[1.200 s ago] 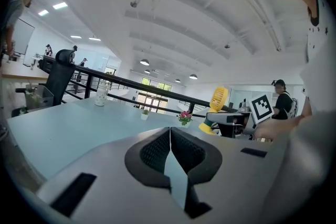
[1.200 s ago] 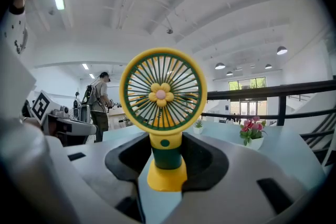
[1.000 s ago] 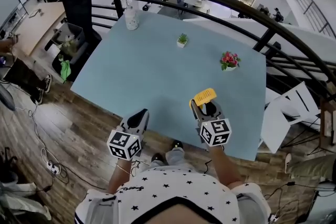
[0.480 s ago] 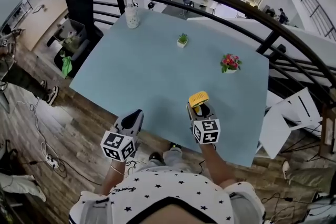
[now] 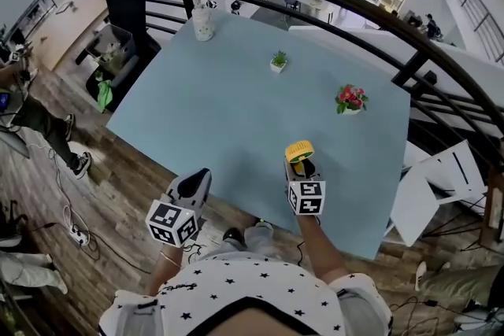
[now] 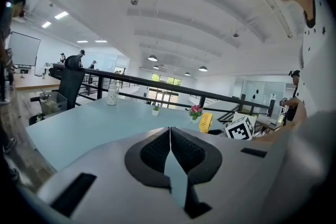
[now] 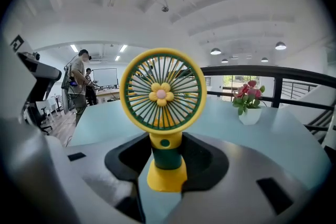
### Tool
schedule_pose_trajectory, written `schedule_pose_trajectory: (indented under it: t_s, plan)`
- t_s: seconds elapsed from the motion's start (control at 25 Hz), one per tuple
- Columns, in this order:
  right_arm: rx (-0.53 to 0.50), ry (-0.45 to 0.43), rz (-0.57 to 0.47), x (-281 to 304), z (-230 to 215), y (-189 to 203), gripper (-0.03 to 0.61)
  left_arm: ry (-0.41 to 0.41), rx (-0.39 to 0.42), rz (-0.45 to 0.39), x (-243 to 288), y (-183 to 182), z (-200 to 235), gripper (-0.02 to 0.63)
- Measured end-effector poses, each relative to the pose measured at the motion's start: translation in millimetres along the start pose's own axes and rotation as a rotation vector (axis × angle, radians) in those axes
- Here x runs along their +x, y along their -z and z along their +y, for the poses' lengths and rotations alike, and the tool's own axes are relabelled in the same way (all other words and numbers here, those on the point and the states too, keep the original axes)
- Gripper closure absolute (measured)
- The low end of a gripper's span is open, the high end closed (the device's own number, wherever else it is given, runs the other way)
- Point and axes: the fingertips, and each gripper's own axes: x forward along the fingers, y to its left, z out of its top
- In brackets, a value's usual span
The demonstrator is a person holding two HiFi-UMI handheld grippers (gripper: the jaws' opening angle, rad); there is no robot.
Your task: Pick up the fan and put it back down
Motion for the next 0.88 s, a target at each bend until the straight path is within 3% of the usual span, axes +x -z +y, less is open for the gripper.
schedule_pose_trajectory:
  t_s: [0.88]
  plan:
    - [-0.031,0.051,0.047,13,-6,32,0.402,0.029,0.018,0.002,12,-10,3,0.584]
